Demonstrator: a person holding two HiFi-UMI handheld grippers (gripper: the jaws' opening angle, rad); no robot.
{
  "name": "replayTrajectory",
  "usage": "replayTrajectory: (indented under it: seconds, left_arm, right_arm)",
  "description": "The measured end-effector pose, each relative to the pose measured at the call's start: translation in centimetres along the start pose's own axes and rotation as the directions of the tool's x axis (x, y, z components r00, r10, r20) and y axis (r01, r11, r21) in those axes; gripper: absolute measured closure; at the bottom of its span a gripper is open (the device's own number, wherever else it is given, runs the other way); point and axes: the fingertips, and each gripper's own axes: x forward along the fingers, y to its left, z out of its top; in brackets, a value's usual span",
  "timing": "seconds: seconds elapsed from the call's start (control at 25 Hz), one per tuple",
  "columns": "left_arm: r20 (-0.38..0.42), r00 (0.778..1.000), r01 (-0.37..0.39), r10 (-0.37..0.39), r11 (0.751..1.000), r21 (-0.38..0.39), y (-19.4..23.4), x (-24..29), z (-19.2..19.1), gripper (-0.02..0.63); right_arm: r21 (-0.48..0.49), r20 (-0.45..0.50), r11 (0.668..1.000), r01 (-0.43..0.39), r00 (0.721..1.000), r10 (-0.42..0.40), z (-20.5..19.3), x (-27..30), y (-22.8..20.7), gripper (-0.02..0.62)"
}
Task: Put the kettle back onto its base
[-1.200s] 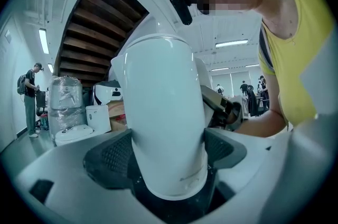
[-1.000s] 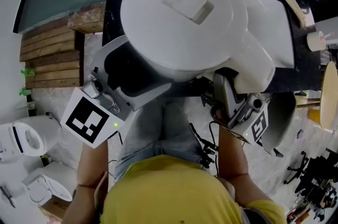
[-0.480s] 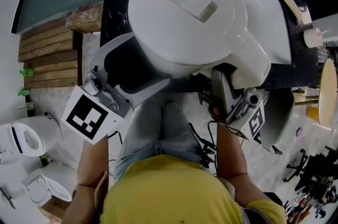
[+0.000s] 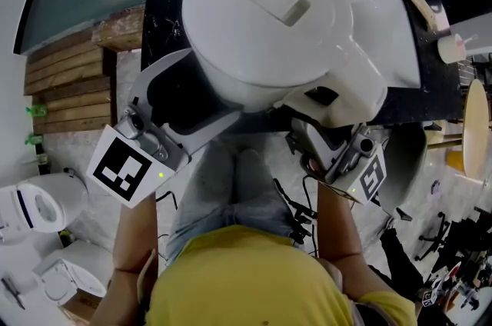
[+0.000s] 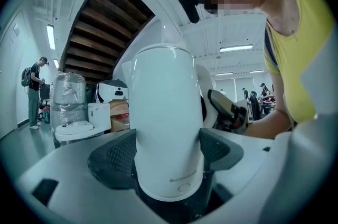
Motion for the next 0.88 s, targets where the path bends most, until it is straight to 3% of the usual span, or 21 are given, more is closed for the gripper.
replayTrajectory:
  seconds: [0.36,0.88]
  left_arm:
    - [0.026,1.000,0.010,-0.009,0.999,-0.035,0.0,0.0,-0.1,0.225]
    - [0.048,0.998,0.041,-0.039,0.999,-0.030,0.1,-0.4,0.0,0.236]
  right_arm:
    - [0.028,-0.157,0.999,0.028,0.987,-0.023,-2.8,-1.8,-0.1,0.394]
    - [-0.025,-0.214,0.994,0.110,0.970,-0.113,-2.3,-2.1,-0.5,0.360]
